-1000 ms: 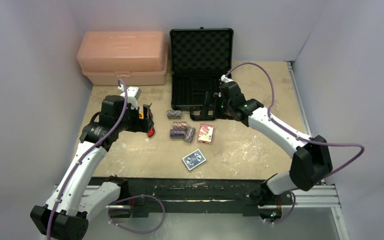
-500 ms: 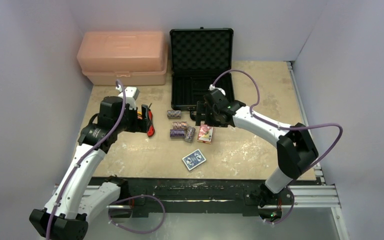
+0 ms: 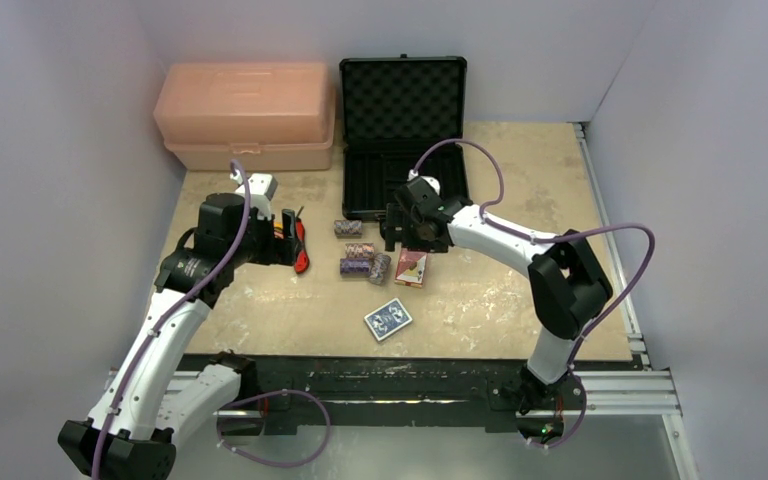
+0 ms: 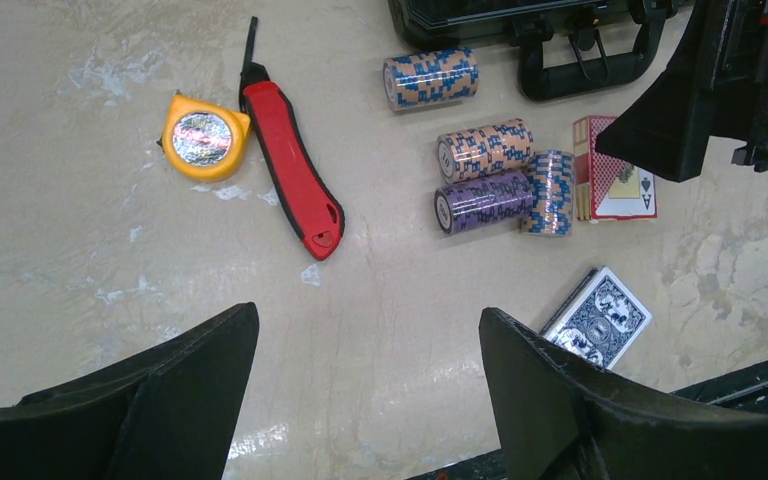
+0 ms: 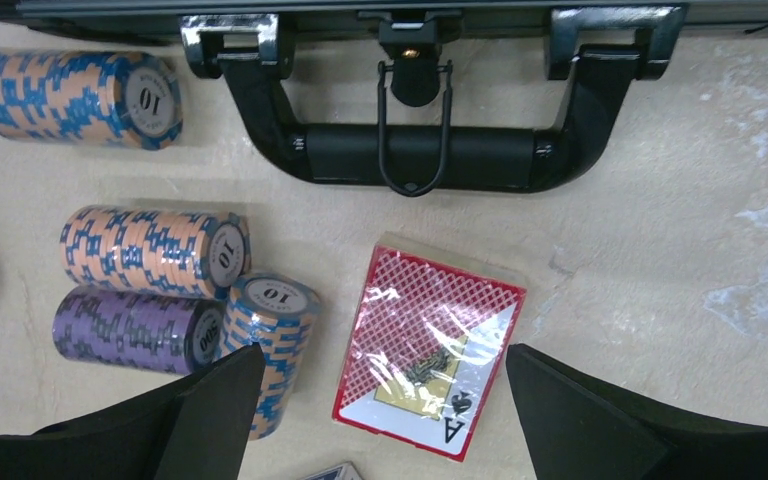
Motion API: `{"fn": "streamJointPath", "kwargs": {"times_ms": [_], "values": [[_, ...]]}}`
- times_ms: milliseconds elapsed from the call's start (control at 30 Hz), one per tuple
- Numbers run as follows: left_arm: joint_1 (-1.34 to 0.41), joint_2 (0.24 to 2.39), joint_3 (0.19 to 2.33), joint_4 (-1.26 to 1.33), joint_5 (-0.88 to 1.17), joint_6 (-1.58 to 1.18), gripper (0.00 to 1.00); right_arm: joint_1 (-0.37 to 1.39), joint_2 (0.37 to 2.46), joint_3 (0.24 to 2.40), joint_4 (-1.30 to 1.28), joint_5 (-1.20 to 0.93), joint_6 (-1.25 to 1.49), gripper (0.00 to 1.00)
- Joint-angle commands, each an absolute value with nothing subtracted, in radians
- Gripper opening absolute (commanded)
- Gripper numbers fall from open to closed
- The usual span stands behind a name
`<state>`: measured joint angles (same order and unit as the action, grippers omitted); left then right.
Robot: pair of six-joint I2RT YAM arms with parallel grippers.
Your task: Pack up texas hold em set
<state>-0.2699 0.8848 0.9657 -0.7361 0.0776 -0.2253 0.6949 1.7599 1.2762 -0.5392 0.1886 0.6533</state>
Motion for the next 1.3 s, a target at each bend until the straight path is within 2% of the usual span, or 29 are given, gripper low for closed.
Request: {"fn": "streamJointPath", "kwargs": {"times_ms": [0, 100, 267, 400, 733, 833, 1267], "values": [[-0.275, 0.874, 1.005, -0.729, 0.070, -0.229, 0.81, 0.716, 1.738, 1.312, -0.520, 0.112, 0.648, 0.93], [-0.275, 0.876, 1.006, -0.732, 0.068, -0.229, 0.81, 0.738, 1.730, 1.326, -0.517, 0.098, 0.670, 0.89], [-0.275, 0.870, 1.006, -0.733, 0.063, -0.229, 0.81, 0.765, 1.757, 1.342, -0.506, 0.068, 0.697, 0.74], [-0.275, 0.864, 1.005, -0.733, 0.058, -0.229, 0.81, 0.776, 1.781, 1.342, -0.488, 0.048, 0.715, 0.68], [-0.275, 0.862, 1.005, -0.736, 0.051, -0.227, 0.81, 0.798, 1.825, 1.349, -0.470, 0.039, 0.744, 0.60], [-0.275, 0.860, 1.005, -0.736, 0.048, -0.227, 0.81, 0.799, 1.841, 1.349, -0.461, 0.029, 0.745, 0.52], [-0.275, 0.857, 1.003, -0.733, 0.047, -0.227, 0.80, 0.803, 1.895, 1.351, -0.466, 0.073, 0.759, 0.51]]}}
